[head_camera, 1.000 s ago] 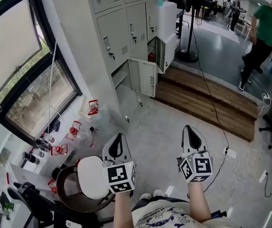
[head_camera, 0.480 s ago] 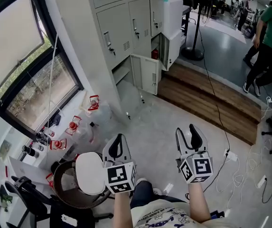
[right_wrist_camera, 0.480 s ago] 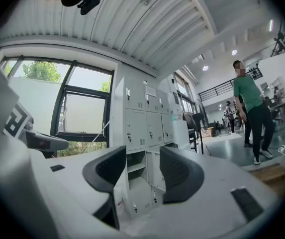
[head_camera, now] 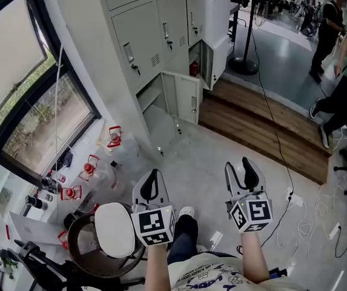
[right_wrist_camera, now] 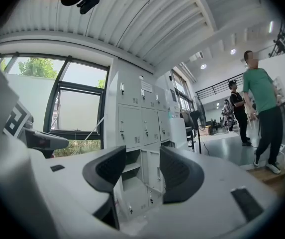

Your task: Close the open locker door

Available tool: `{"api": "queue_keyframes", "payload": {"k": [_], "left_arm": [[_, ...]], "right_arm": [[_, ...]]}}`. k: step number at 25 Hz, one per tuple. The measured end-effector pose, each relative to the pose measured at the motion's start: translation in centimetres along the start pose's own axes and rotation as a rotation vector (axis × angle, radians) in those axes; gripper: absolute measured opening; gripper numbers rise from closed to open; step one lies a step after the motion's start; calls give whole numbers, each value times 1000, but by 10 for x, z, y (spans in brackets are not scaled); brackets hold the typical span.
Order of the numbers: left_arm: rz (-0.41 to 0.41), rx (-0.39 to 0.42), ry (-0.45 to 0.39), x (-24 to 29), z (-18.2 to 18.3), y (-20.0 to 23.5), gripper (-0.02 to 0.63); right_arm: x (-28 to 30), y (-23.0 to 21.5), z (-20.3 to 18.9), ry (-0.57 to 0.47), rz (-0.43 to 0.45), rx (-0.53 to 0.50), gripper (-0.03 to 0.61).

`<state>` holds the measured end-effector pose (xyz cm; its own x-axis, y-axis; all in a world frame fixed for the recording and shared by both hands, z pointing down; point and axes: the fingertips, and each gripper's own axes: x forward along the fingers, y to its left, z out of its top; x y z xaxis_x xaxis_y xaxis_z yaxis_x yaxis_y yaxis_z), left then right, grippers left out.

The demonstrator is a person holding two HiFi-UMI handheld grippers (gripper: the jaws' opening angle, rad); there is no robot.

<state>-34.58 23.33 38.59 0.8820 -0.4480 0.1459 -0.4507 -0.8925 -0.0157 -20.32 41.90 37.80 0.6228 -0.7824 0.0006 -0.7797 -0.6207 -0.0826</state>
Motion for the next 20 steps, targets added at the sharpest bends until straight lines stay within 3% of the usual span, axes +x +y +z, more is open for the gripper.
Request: {"api": "queue_keyframes", "payload": {"k": [20], "left_arm": [[-94,8,-18,252,46,80,5]], "right_arm": [[243,-27,9,-15,-64,-8,212]]}}
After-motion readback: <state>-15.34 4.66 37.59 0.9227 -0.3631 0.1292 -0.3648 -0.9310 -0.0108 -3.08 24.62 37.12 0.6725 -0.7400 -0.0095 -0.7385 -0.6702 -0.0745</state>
